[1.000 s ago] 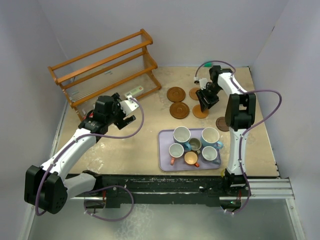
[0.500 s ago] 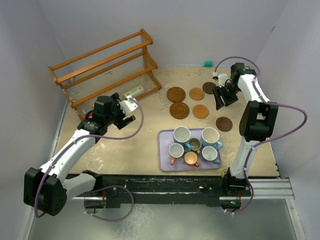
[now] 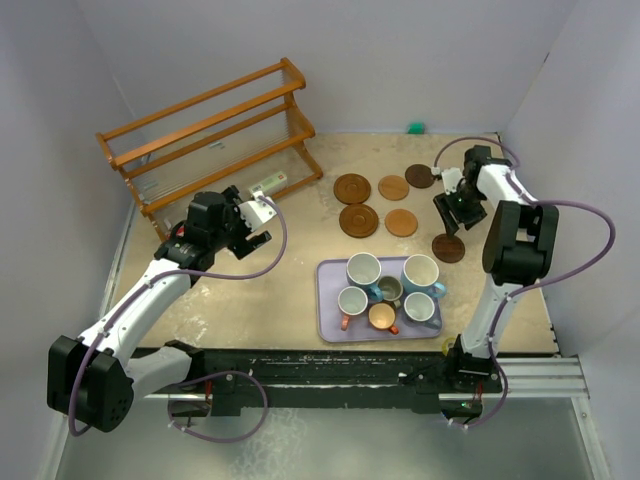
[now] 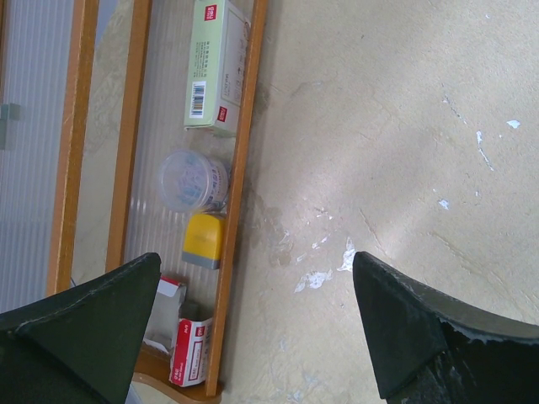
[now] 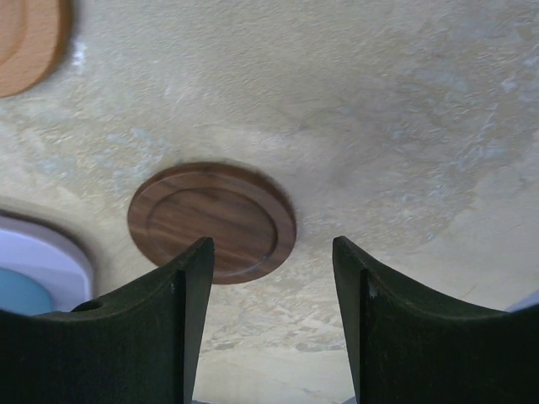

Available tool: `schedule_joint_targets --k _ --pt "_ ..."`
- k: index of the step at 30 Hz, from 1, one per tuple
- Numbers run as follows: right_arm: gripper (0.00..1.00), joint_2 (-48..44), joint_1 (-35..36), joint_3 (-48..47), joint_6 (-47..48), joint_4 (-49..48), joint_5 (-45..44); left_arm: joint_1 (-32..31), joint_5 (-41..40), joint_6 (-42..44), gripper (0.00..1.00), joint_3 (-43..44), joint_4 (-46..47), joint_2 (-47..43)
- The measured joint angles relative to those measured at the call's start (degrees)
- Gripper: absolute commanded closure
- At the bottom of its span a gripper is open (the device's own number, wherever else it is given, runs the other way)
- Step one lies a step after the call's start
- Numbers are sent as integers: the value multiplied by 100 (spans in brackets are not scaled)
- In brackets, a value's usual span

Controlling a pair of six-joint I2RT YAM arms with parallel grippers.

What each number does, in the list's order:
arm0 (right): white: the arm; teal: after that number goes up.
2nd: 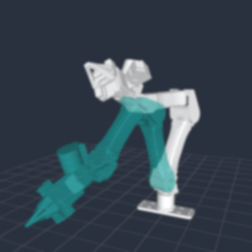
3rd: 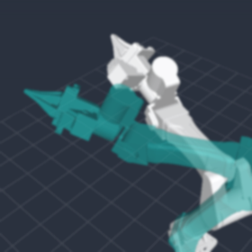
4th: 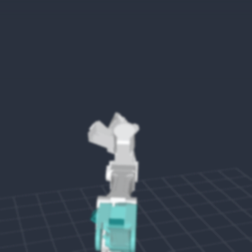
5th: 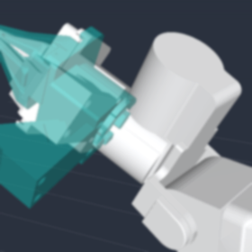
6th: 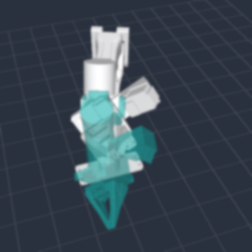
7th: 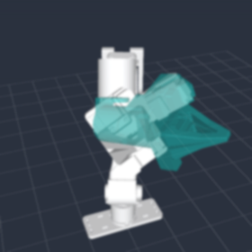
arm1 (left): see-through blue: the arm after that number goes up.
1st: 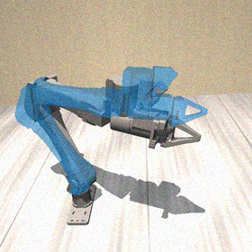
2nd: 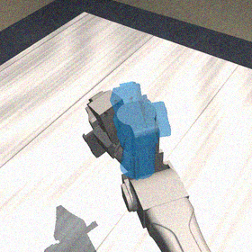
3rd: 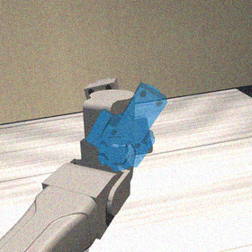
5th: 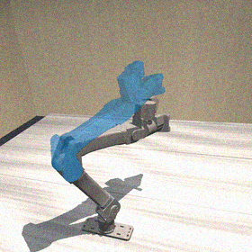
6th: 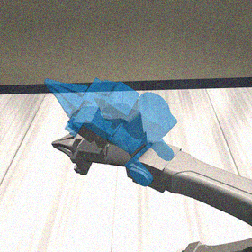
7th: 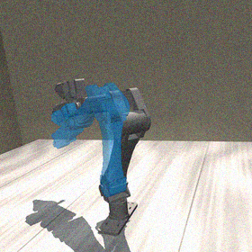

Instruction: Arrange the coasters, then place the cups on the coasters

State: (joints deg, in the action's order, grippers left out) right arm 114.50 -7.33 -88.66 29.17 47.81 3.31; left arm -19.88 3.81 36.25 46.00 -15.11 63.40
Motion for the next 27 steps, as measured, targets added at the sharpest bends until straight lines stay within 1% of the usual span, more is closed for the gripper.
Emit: schedule_joint_targets --k 9,21,27 --pt "42 358 -20 4 52 -201 -136 0 0 -2 7 0 7 0" --pt "49 374 -17 7 50 -446 -260 0 2 -22 7 0 90 63" --pt "52 450 9 -90 -118 -365 -234 0 31 -74 7 0 103 90"
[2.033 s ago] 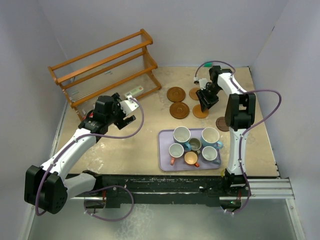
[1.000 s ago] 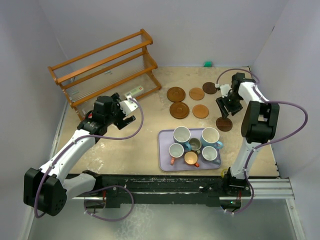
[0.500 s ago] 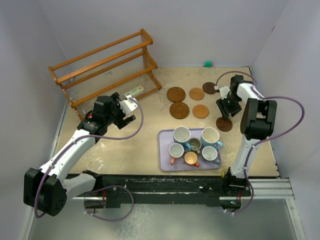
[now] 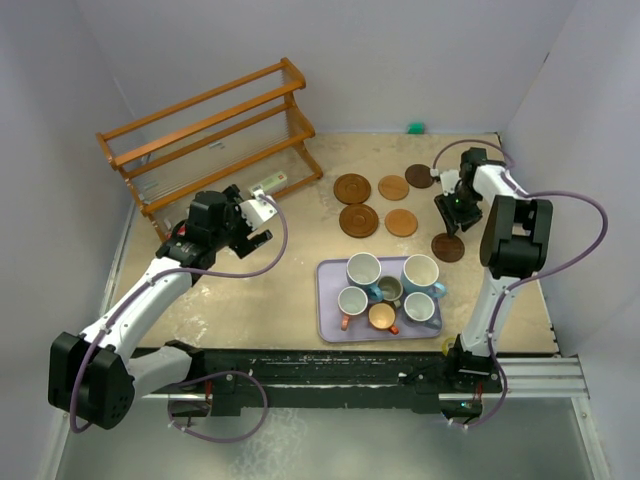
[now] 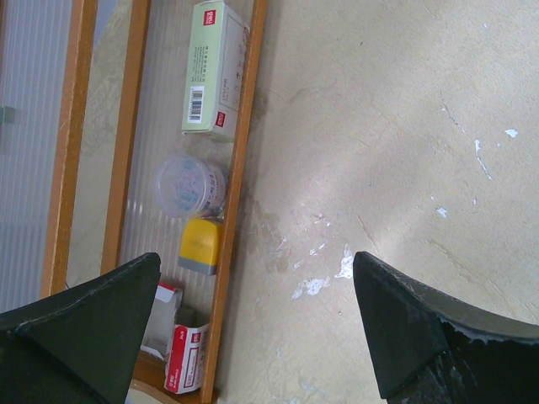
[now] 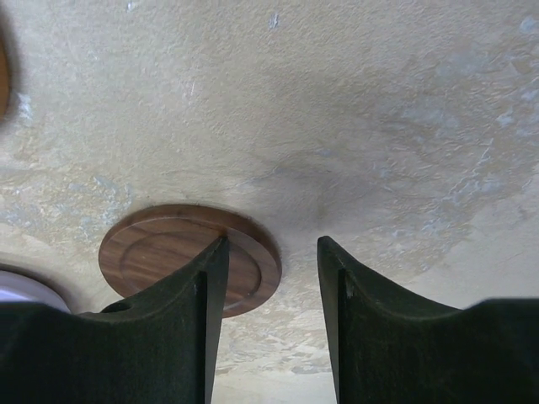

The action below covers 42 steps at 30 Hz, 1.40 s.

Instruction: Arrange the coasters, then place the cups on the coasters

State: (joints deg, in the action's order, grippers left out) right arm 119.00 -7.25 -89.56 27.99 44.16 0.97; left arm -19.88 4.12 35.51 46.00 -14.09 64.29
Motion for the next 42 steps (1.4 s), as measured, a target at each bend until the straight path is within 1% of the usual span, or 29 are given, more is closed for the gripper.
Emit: schedule_joint_targets --k 8,19,24,29,36,42 --pt "53 181 90 -306 -260 -136 -4 0 15 -42 7 0 37 50" --pt "53 682 125 -1121 -452 -317 -13 0 17 -42 7 0 46 118" --pt "53 791 136 -1296 -485 -354 -24 0 17 -44 7 0 74 151" --pt "50 813 136 -1342 -487 -321 -26 0 17 -42 7 0 79 151" --pt "42 811 136 -1397 -540 -343 85 0 17 -42 7 0 81 162" --pt "38 811 236 -1867 -697 -380 275 0 17 -42 7 0 79 173"
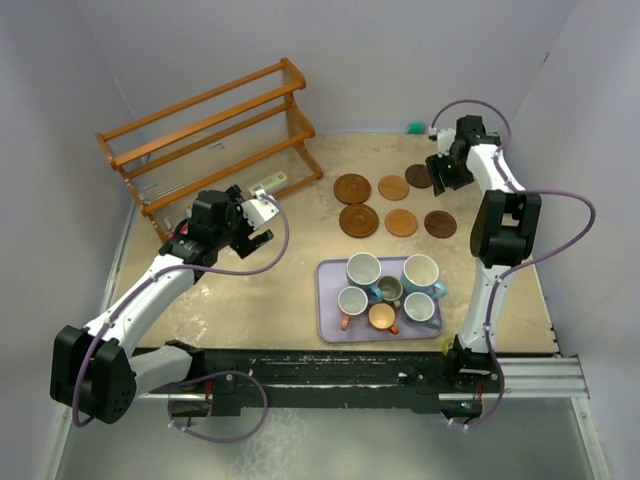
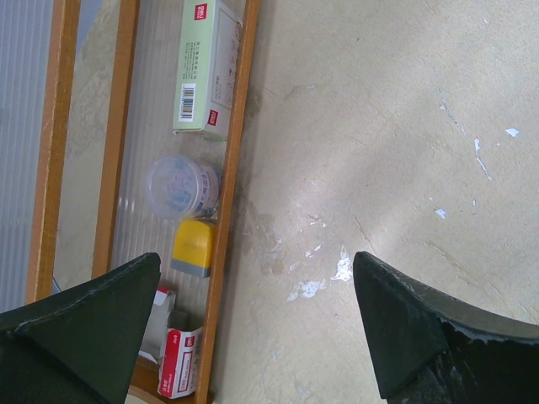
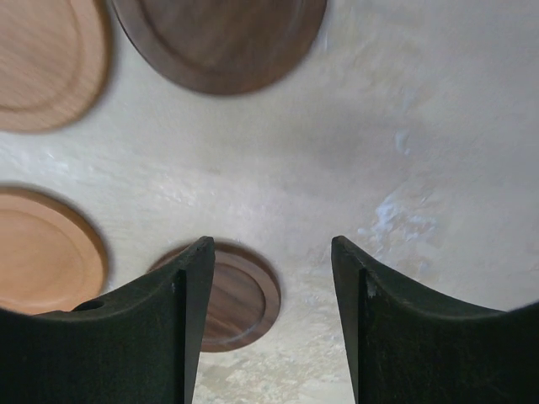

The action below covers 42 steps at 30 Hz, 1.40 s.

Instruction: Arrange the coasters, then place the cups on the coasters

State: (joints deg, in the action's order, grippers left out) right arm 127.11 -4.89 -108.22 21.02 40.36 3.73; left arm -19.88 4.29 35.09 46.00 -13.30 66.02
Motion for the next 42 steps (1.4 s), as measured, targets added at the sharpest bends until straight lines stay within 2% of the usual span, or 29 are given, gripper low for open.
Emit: schedule_joint_targets --k 10,19,23,29,42 --pt "36 219 313 -1154 -461 -310 33 0 0 2 7 0 -2 0" --pt "37 1353 433 -2079 -809 -455 -44 0 0 4 7 0 -2 13" --pt "39 1685 450 -2170 -898 -424 -105 0 0 2 7 0 -2 15" --pt "42 1694 444 -2194 -874 -413 -199 0 0 2 7 0 -4 15" --pt "47 1228 295 -1447 -702 -354 -332 0 2 4 7 0 -4 15"
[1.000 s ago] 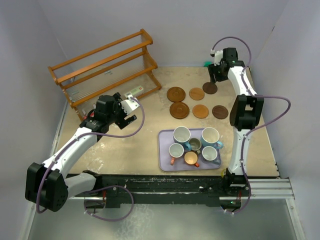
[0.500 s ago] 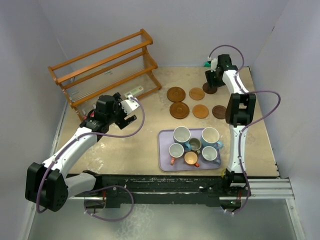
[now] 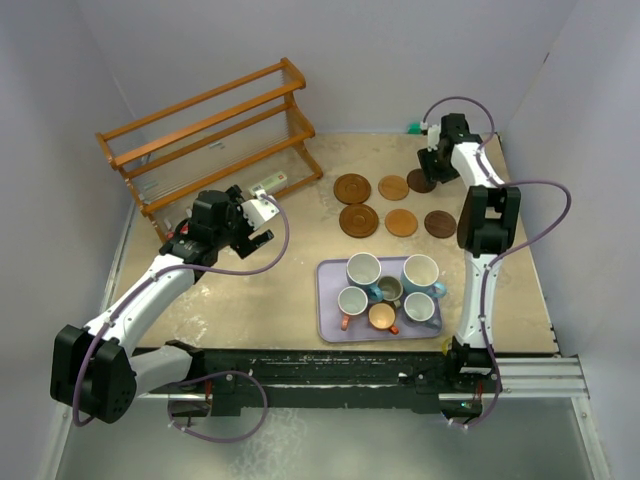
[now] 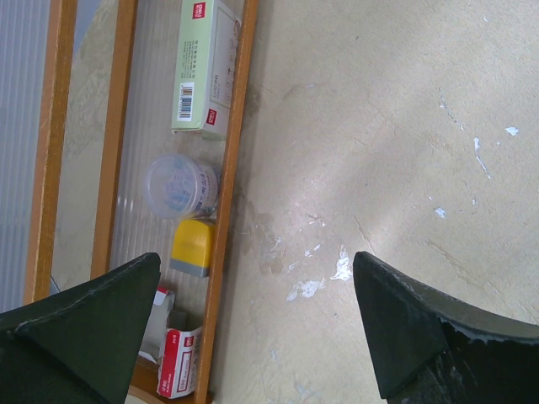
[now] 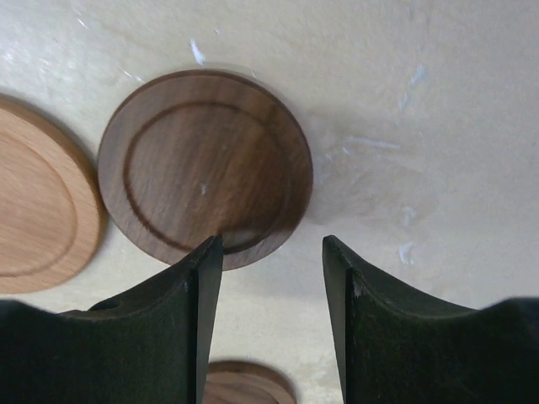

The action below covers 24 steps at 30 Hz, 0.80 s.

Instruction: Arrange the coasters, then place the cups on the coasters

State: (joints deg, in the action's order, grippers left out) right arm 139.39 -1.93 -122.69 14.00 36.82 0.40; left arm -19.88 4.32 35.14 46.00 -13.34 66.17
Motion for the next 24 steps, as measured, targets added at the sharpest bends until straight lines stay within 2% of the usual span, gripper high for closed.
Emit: schedule_joint_targets --k 8,24 --pt "48 -179 -122 286 98 66 -192 0 15 0 7 0 -2 -2" --pt "49 -179 -212 245 164 225 -688 0 24 0 7 0 -2 -7"
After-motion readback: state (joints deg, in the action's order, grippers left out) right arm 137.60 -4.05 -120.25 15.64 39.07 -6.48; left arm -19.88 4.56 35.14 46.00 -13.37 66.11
